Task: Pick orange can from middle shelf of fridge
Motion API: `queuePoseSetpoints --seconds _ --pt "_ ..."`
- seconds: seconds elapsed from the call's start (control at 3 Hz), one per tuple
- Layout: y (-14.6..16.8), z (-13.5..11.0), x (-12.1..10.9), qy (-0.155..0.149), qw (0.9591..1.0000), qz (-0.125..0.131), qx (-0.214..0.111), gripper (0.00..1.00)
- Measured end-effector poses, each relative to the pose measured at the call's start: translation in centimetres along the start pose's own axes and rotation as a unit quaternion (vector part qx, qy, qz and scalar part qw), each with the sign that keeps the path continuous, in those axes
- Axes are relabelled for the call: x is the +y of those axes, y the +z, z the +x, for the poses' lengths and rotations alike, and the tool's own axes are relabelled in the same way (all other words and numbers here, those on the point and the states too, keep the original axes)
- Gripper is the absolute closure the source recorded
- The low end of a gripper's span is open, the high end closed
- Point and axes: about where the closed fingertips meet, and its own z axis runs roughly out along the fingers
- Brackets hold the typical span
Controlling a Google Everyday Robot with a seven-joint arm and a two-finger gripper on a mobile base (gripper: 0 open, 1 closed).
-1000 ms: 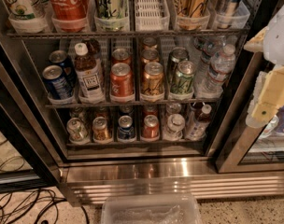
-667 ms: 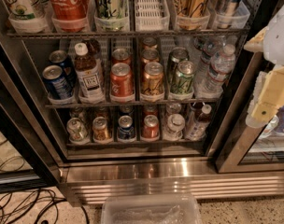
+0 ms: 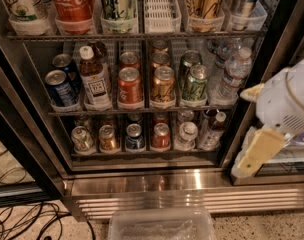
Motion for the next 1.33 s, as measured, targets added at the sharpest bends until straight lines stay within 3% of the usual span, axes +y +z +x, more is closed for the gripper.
queuePoseSetpoints --seconds 0.33,0.67,1.0,1.33 --pt "4.2 -0.3 2.3 0.013 0.9993 -0.016 -0.033 0.0" --pt "4.2 -0.3 2.3 0.013 0.9992 -0.016 -0.033 0.0" --pt "5.7 -1.1 2.9 0.021 0.9982 -0.001 -0.055 0.0" --pt "9.4 -3.6 3.4 0.042 0.9933 0.012 -0.107 0.0"
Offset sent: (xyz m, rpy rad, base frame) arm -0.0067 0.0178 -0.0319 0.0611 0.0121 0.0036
